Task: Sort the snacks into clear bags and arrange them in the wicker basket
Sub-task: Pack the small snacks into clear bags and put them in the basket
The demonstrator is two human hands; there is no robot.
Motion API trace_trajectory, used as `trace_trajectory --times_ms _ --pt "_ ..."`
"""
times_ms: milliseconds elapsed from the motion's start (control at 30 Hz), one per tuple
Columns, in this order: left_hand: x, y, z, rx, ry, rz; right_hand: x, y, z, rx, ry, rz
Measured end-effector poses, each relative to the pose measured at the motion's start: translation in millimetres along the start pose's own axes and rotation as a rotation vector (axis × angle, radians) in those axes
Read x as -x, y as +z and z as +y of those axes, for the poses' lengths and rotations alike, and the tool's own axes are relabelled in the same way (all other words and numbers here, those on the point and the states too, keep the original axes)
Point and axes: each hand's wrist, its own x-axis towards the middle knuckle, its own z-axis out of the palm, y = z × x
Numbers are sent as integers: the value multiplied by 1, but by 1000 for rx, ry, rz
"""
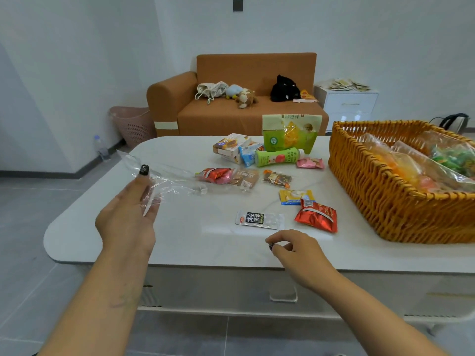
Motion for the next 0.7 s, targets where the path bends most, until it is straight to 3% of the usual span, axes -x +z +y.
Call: trace_trajectory --times_ms 67,200,300,500,700 --pt "4 0 0 50 -53 -124 1 -2 -5 -99 30 -3" --pt "16 -4 -3 2 -123 -306 -2 -13 -15 -808 249 -2" --pt "20 -10 -6 -40 -165 -385 -4 -27 -16 -1063 300 27" --pt "25 -20 -24 -249 -256 -300 6 -36 -7 -898 243 109" --pt "34 -20 -43 -870 42 -282 14 -32 -1 -744 212 78"
